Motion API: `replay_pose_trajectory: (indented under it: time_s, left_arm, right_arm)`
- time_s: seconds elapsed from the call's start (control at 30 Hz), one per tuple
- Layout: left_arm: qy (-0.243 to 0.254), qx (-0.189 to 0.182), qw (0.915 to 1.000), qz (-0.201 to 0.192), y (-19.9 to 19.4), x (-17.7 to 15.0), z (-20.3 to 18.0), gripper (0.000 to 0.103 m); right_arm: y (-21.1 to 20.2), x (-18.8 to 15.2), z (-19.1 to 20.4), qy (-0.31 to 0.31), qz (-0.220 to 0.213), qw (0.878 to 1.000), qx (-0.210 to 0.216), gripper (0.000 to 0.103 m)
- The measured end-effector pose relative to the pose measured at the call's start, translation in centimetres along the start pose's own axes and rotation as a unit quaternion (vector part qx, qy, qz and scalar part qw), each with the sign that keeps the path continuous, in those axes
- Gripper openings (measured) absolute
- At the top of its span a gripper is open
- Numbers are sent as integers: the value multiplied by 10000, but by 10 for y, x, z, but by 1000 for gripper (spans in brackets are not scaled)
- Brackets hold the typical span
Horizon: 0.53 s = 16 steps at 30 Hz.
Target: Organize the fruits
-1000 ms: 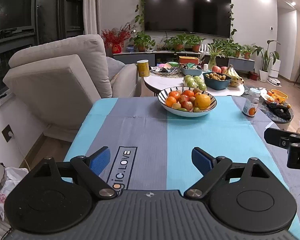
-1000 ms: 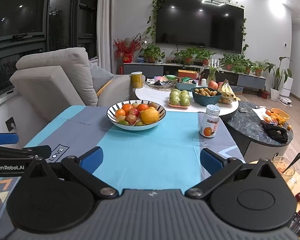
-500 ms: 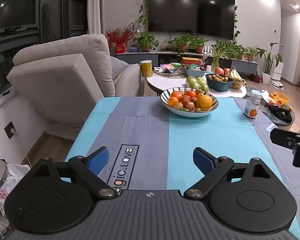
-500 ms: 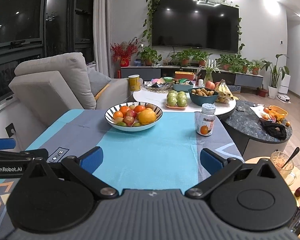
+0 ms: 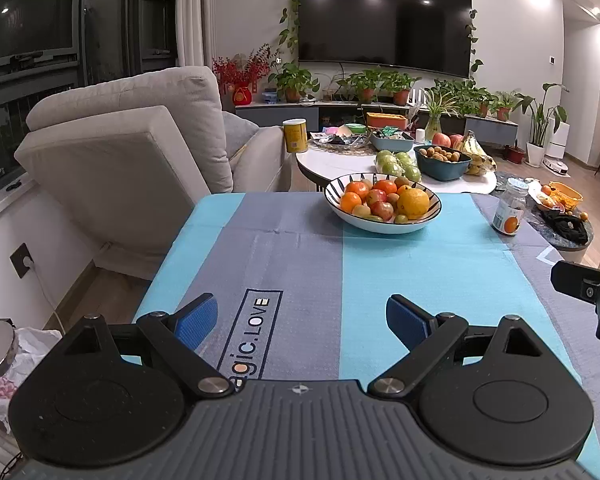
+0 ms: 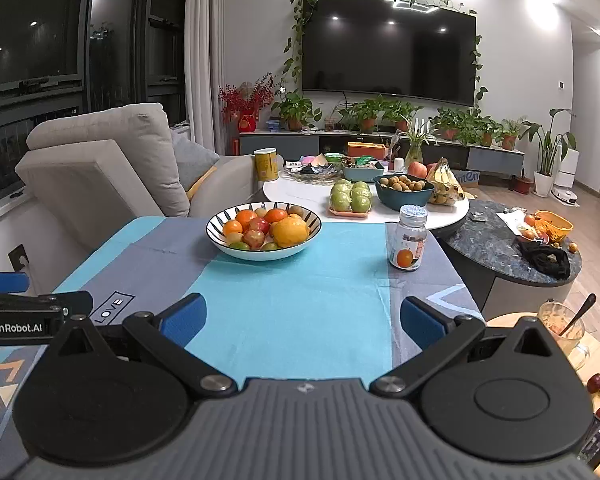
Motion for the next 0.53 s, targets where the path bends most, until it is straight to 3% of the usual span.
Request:
replay_pose_trajectory:
  time_s: [0.53]
  left_arm:
    - [0, 84, 10000, -41, 4, 4, 2, 91]
  right_arm:
    - [4, -3, 1, 10, 125, 9999, 3, 79]
Point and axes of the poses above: each gripper's, at about its wrist camera, not at the fingertips, and y roughly the way its jaws point, z to its left, x to its top, the point moved 5 cm from there along y, roughly the way its jaws point, and after that the axes turned 2 degrees about z, right-handed, at the moved point
